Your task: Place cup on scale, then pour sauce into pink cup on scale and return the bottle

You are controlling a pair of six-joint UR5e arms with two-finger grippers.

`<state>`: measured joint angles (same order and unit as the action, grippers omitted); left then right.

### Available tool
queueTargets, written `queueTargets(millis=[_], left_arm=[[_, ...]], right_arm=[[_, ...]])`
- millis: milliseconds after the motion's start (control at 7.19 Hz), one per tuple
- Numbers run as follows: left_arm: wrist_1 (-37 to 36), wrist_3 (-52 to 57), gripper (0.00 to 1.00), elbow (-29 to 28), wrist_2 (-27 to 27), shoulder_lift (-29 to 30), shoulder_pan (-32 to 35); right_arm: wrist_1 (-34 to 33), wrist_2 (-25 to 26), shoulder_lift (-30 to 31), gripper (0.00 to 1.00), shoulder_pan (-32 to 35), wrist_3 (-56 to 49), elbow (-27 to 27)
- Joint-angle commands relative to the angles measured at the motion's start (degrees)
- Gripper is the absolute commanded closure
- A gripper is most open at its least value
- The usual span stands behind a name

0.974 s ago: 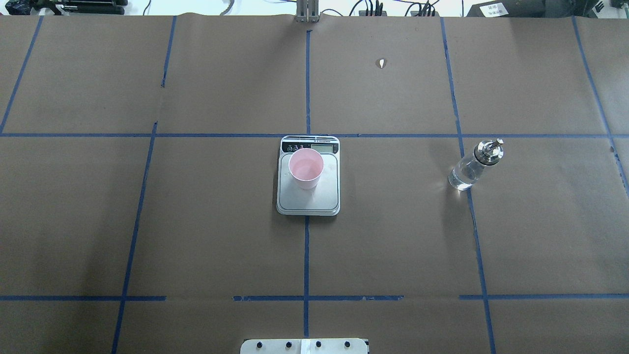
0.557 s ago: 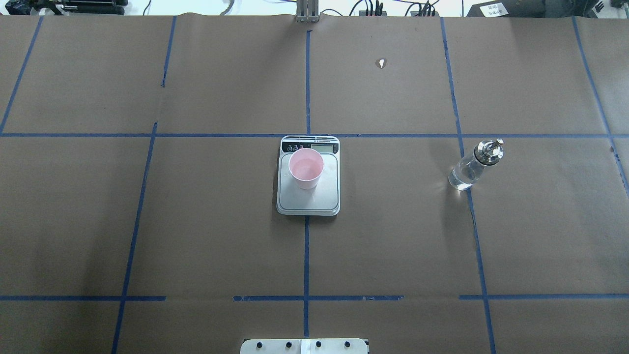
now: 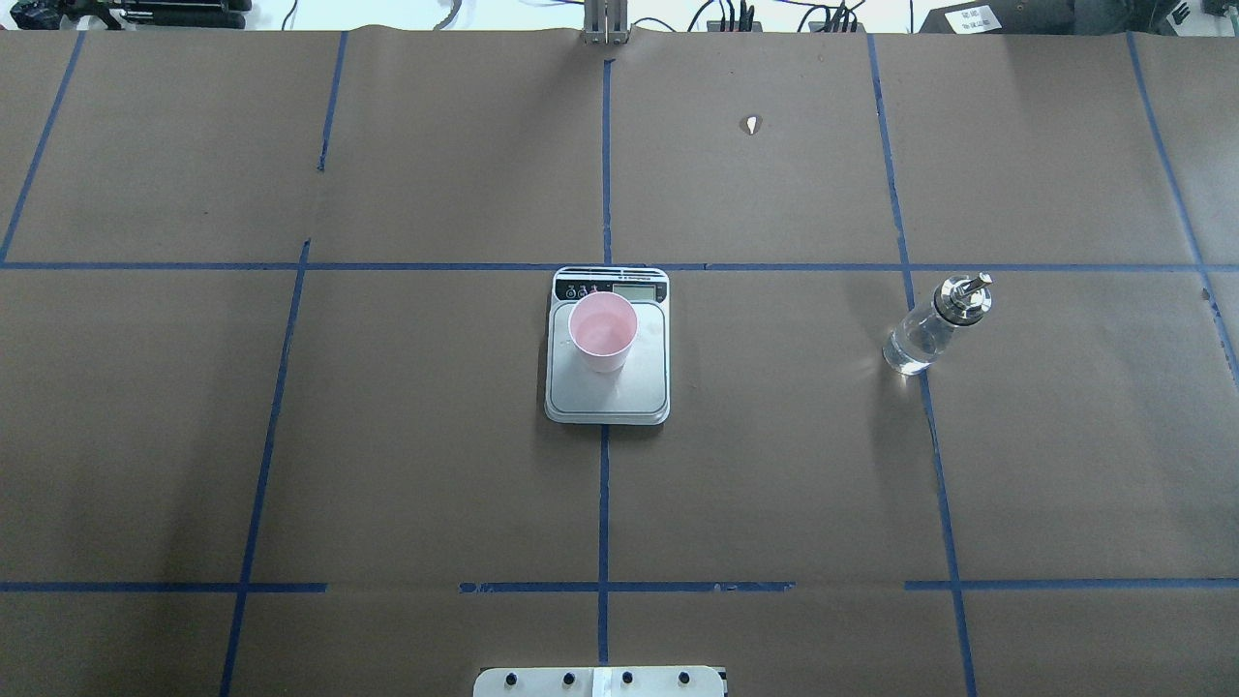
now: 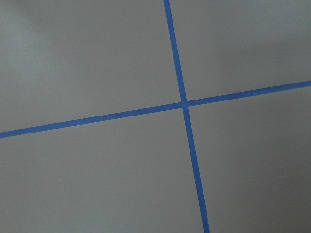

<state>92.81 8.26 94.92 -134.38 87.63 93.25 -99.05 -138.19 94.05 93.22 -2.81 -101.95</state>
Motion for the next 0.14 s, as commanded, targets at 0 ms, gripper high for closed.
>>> queueTargets(millis=[0], left_arm=[[0.0,0.0,0.0,0.0,0.0,0.1,0.0]], right_arm=[[0.0,0.0,0.0,0.0,-0.1,0.0,0.0]])
